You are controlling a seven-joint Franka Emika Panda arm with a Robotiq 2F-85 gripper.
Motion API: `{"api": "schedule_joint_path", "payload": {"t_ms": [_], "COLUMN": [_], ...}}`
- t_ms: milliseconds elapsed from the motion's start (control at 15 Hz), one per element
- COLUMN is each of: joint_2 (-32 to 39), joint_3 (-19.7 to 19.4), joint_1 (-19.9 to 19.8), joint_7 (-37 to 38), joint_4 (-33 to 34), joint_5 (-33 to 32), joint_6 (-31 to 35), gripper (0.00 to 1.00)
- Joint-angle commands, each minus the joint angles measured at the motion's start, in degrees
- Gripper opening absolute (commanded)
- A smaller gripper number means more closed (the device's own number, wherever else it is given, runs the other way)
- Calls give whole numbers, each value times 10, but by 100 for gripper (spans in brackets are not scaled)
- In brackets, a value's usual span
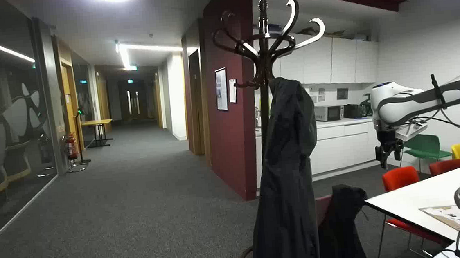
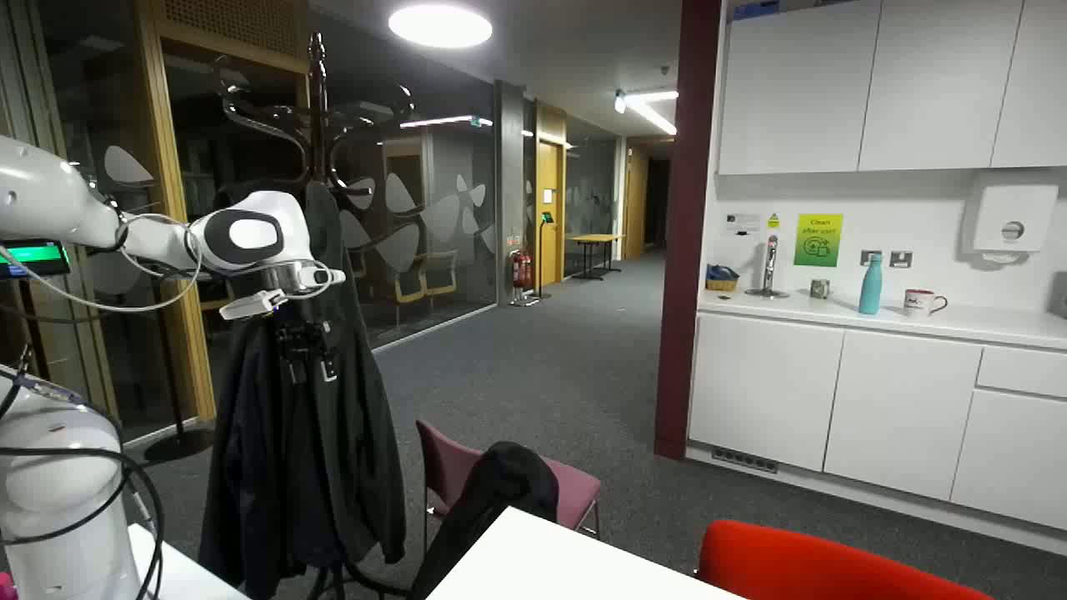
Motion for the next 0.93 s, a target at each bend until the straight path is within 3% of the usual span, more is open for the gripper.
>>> {"api": "schedule_joint_path", "payload": {"t_ms": [0, 400, 867], "joint_2": [1, -10, -29], "joint_3": [-6, -9, -54], "joint_1": [7, 8, 5], "joint_7": [4, -3, -36], "joint_4": [1, 1, 10], "joint_5": [-4, -11, 5], "joint_6": [-3, 17, 152], "gripper": [100, 100, 100]}}
